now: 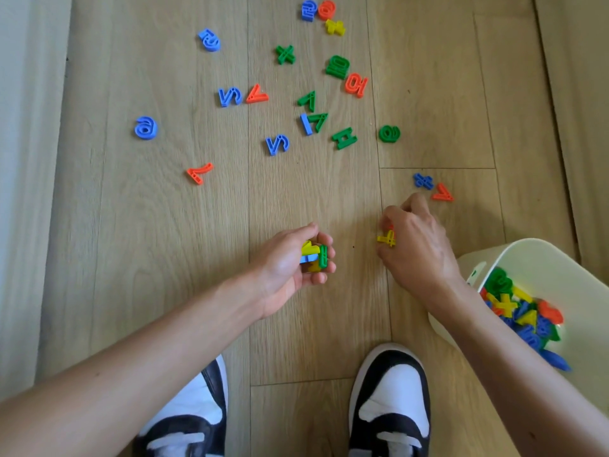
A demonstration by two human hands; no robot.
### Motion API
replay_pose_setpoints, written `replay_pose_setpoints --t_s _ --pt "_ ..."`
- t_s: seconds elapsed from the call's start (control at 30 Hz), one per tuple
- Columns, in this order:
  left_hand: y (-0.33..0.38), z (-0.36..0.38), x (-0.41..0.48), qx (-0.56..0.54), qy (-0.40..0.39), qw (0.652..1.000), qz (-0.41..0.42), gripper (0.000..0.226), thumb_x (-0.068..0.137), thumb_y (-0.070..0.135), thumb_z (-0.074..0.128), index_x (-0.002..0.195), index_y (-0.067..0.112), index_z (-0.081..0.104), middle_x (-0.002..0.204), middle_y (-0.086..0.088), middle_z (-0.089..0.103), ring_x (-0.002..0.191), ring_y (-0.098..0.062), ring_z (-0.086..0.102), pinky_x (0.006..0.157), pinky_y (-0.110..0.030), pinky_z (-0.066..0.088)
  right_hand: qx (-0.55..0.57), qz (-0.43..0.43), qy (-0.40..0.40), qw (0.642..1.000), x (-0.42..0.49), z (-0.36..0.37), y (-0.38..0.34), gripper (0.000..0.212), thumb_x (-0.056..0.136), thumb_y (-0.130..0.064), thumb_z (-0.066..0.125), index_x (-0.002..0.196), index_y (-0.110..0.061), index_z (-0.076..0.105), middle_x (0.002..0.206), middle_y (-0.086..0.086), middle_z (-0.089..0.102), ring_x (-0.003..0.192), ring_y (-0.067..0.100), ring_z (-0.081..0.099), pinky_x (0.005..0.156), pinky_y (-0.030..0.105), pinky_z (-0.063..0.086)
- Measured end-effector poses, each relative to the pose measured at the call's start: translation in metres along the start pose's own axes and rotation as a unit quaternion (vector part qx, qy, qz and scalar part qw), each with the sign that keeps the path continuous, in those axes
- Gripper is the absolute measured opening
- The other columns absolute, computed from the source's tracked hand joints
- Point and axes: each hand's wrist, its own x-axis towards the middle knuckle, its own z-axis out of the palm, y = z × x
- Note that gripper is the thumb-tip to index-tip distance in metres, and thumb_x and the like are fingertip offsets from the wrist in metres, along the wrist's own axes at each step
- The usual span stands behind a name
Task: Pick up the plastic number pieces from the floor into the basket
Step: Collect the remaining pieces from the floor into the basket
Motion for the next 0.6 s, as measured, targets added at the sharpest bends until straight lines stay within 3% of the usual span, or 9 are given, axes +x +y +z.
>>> replay_pose_setpoints --t_s 0.13,0.27,0.37,0.47,0.53,0.6 --pt "0.001 0.002 -0.001 -0.009 -0.001 1.0 -0.002 0.034 0.103 0.029 0.039 0.085 0.008 0.058 0.077 -0.01 0.059 0.061 -0.02 0.059 0.047 -0.024 0.045 0.014 0.004 0.009 1.0 0.003 0.004 0.002 0.012 0.081 -0.001 0.064 0.09 -0.009 0.064 0.109 0.006 0.041 0.091 0.027 0.051 0.068 0.033 0.044" --pt "0.001 0.003 -0.002 -0.014 0.004 1.0 -0.005 0.034 0.103 0.03 0.039 0.085 0.008 0.058 0.077 -0.01 0.059 0.062 -0.02 0.059 0.047 -0.024 0.047 0.028 -0.005 -0.006 1.0 0.007 0.002 0.002 0.011 0.077 -0.004 0.069 0.085 -0.01 0.065 0.107 0.006 0.044 0.092 0.027 0.052 0.07 0.031 0.041" --pt "0.001 0.004 -0.002 -0.022 0.01 1.0 -0.011 0.036 0.102 0.032 0.04 0.086 0.008 0.06 0.077 -0.009 0.06 0.061 -0.019 0.061 0.048 -0.025 0.049 0.106 -0.021 -0.003 0.994 0.004 -0.011 -0.006 0.01 0.072 -0.011 0.074 0.079 -0.014 0.067 0.101 0.003 0.047 0.086 0.021 0.054 0.067 0.027 0.04" --pt "0.004 0.006 0.0 -0.042 0.001 0.999 -0.02 0.044 0.101 0.042 0.037 0.093 0.007 0.063 0.079 -0.01 0.065 0.064 -0.019 0.063 0.058 -0.029 0.053 0.212 -0.081 -0.032 0.973 -0.007 -0.033 -0.03 0.009 0.067 -0.026 0.074 0.072 -0.026 0.067 0.097 -0.005 0.052 0.083 0.004 0.057 0.062 0.018 0.046" --pt "0.007 0.008 0.0 -0.071 -0.036 0.996 -0.033 0.053 0.1 0.05 0.033 0.1 0.009 0.066 0.084 -0.008 0.068 0.072 -0.017 0.064 0.069 -0.031 0.054 0.261 -0.134 -0.077 0.953 -0.016 -0.042 -0.051 0.011 0.067 -0.021 0.074 0.072 -0.027 0.066 0.096 -0.007 0.053 0.082 0.003 0.057 0.063 0.021 0.051" --pt "0.009 0.012 -0.001 -0.101 -0.07 0.992 -0.035 0.057 0.1 0.052 0.03 0.093 0.017 0.075 0.084 -0.004 0.07 0.075 -0.015 0.066 0.066 -0.028 0.055 0.243 -0.174 -0.099 0.949 -0.021 -0.042 -0.066 0.014 0.069 -0.011 0.073 0.073 -0.021 0.065 0.097 -0.004 0.051 0.081 0.007 0.055 0.065 0.026 0.05"
